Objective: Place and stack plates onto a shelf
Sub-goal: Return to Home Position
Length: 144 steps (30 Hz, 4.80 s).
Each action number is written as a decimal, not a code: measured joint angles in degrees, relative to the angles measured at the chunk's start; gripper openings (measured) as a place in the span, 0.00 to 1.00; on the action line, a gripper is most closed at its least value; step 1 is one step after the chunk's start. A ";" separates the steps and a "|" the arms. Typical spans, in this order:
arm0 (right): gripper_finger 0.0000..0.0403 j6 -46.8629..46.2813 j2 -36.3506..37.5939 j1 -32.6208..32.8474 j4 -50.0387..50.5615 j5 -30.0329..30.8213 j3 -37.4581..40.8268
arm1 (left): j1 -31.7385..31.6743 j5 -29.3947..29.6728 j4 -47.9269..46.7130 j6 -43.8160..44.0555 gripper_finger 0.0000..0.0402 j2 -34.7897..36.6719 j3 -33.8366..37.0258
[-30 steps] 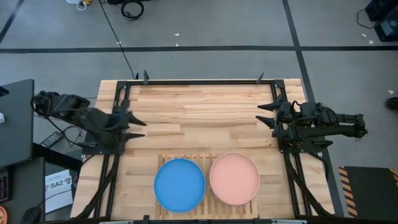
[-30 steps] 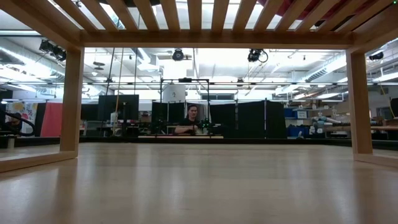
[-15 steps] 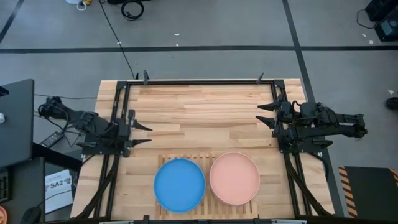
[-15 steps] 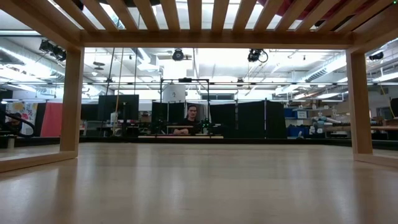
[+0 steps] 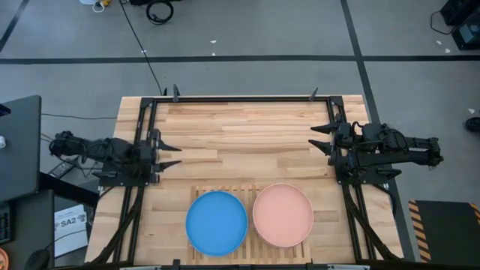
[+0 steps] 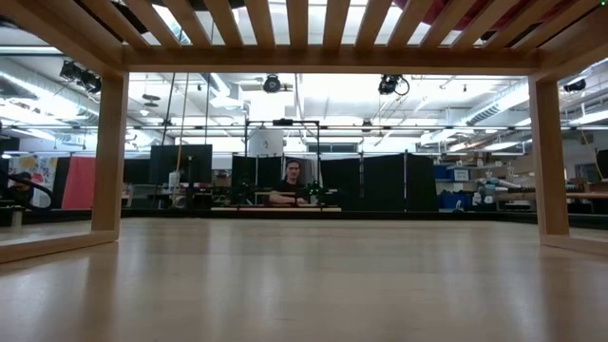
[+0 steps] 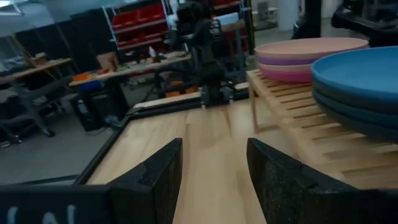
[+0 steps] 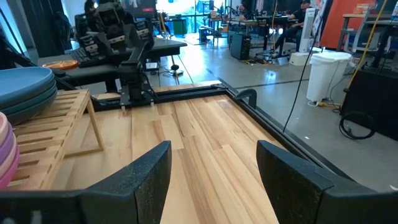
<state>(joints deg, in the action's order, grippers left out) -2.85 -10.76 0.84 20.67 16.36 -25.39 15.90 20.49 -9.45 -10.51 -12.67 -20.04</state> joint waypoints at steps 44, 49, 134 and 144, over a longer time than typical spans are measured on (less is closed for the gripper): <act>0.60 1.51 6.20 0.00 1.63 -2.75 -0.02 | -20.63 -14.27 12.80 1.74 0.46 12.07 19.57; 0.60 1.00 9.91 0.00 3.38 -2.80 0.99 | -20.61 -14.30 12.84 1.97 0.46 12.07 19.57; 0.60 2.99 9.86 -0.07 -24.00 -2.54 25.05 | -19.78 -18.80 12.43 3.88 0.46 12.57 19.66; 0.60 2.99 9.86 -0.07 -24.00 -2.56 25.05 | -19.78 -18.82 12.45 3.86 0.46 12.57 19.67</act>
<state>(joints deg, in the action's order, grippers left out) 0.14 -0.91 0.78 -3.33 13.80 -0.34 -3.88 1.67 3.01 -6.65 -0.10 -0.37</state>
